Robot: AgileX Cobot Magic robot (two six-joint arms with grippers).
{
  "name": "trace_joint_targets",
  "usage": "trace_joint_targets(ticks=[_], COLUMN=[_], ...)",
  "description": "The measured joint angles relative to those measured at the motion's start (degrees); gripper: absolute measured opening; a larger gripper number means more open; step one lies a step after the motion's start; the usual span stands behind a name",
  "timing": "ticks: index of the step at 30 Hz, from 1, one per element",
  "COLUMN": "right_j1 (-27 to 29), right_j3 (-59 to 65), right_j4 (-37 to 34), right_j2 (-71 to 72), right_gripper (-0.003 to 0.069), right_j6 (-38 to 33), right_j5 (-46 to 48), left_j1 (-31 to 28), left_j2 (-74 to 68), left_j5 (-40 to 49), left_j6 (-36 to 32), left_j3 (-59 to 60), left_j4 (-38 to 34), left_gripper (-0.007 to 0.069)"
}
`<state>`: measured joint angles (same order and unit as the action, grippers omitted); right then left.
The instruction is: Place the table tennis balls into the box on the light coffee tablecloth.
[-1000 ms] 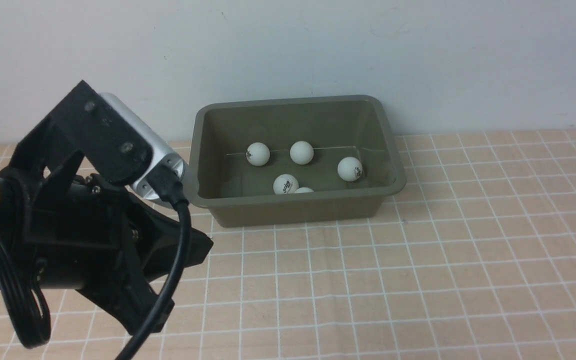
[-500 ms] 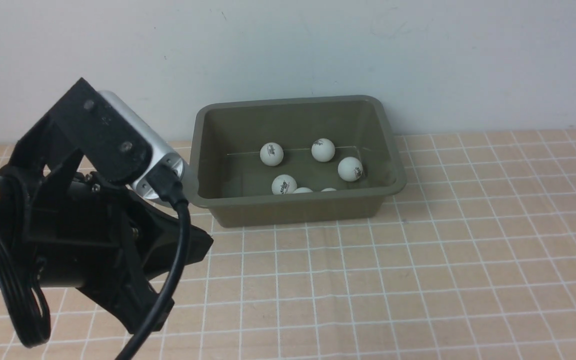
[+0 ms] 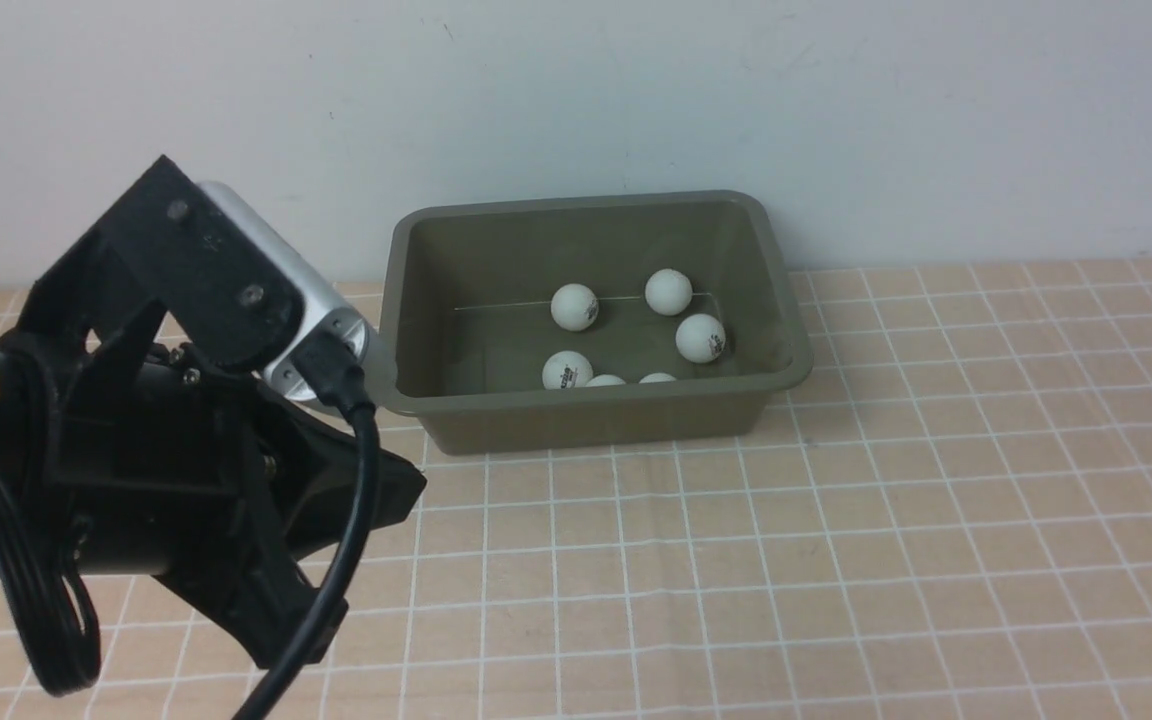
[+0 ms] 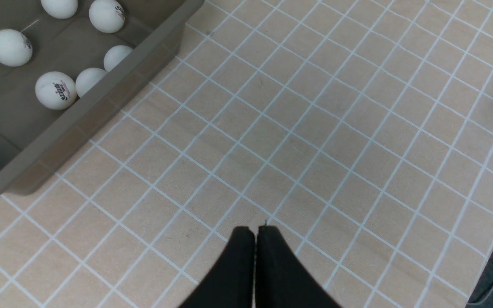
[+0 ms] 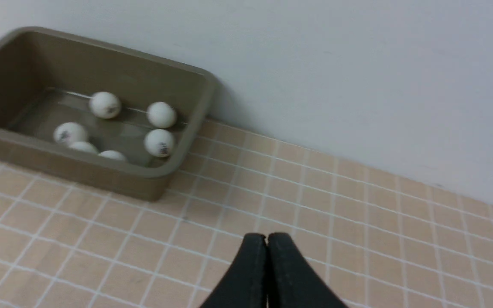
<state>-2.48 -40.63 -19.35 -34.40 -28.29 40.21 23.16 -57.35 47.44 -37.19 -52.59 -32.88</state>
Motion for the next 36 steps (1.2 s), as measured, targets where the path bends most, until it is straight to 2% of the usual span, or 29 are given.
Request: trace_joint_targets(ticks=[8, 14, 18, 22, 26, 36], right_j1=[-6.6, -7.0, -7.0, -7.0, -7.0, -7.0], right_j3=[12.2, 13.2, 14.7, 18.2, 19.7, 19.7], right_j4=[-2.8, 2.2, 7.8, 14.8, 16.3, 16.5], right_j2=[6.5, 13.0, 15.8, 17.2, 17.9, 17.9], right_gripper=[-0.0011, -0.0011, -0.0011, -0.0011, -0.0011, -0.0011], right_j6=[-2.3, -1.5, 3.2, 12.3, 16.0, 18.5], right_j5=[-11.8, -9.5, -6.3, -7.3, -9.8, -10.1], left_j1=[0.0, 0.0, 0.0, 0.0, 0.0, 0.0], left_j2=[0.0, 0.0, 0.0, 0.0, 0.0, 0.0], left_j5=[0.1, 0.2, 0.2, 0.0, -0.1, -1.5], left_j6=[0.0, 0.0, 0.0, -0.5, -1.1, -1.5], left_j3=[0.0, 0.0, 0.0, 0.0, 0.0, 0.0], left_j4=[-0.8, -1.3, -1.5, -2.3, -2.5, -2.8], left_gripper=[-0.0045, -0.0045, -0.0045, -0.0045, -0.0045, -0.0045])
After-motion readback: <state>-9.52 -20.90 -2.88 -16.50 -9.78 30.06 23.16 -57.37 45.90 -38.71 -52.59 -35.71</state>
